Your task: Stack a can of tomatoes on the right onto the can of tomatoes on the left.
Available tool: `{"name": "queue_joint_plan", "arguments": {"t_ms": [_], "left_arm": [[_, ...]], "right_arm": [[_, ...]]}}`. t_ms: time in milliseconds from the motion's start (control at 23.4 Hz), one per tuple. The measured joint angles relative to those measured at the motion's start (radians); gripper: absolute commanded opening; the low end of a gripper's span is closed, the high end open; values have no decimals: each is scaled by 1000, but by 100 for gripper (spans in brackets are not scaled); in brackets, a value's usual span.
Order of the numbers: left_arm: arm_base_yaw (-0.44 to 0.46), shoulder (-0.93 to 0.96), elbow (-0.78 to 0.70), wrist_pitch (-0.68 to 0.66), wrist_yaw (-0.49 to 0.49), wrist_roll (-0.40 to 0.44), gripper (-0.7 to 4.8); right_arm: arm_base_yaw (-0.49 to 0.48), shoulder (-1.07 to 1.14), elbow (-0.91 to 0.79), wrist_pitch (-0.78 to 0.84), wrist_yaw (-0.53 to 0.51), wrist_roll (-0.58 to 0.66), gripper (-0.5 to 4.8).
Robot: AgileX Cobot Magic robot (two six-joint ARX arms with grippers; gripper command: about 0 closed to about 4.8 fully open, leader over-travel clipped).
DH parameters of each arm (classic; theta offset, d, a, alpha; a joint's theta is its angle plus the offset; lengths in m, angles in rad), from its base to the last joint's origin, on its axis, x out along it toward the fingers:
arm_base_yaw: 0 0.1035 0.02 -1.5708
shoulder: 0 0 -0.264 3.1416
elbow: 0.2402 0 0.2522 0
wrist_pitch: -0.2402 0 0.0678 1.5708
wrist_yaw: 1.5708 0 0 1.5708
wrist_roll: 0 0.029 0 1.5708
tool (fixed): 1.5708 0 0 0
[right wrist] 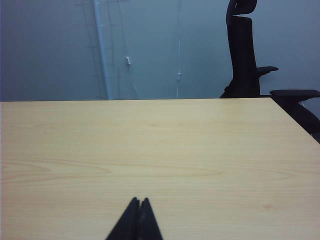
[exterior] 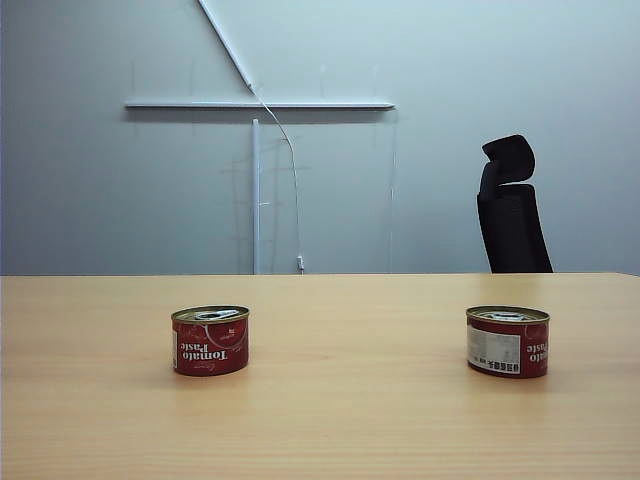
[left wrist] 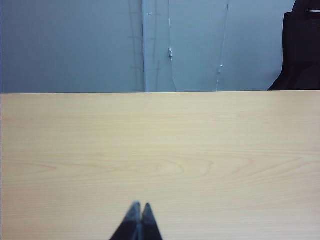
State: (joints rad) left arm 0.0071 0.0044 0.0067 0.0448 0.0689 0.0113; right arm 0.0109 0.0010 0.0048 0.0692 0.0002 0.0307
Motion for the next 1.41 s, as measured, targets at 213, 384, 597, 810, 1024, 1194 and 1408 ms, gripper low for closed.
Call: {"name": "queue_joint_plan", "arguments": {"t_ms": [213,384,597,810,1024,1194,1408], "left_arm": [[0,0,0,0,0,0,-2],[-7,0,0,0,-1,0,-2],[-297,35,0,0,-52,0,-2],[-633,113,0,-3,-45,0,-2],[-749,159,0,-3,-42,0,-2],[-748,208,0,-3,-45,0,-2],[-748,268,0,-3,-45,0,-2]], "right_arm": [[0,0,0,0,0,0,-9],[0,0,0,0,-1,0,-9],[0,0,0,50,-84,177,-8],[1,0,2,96,-206,376,-8],[2,23,142,-55,-240,353,15],[2,209,227,-187,-282,192,279],[76,523,292,-182,-361,40,479]]}}
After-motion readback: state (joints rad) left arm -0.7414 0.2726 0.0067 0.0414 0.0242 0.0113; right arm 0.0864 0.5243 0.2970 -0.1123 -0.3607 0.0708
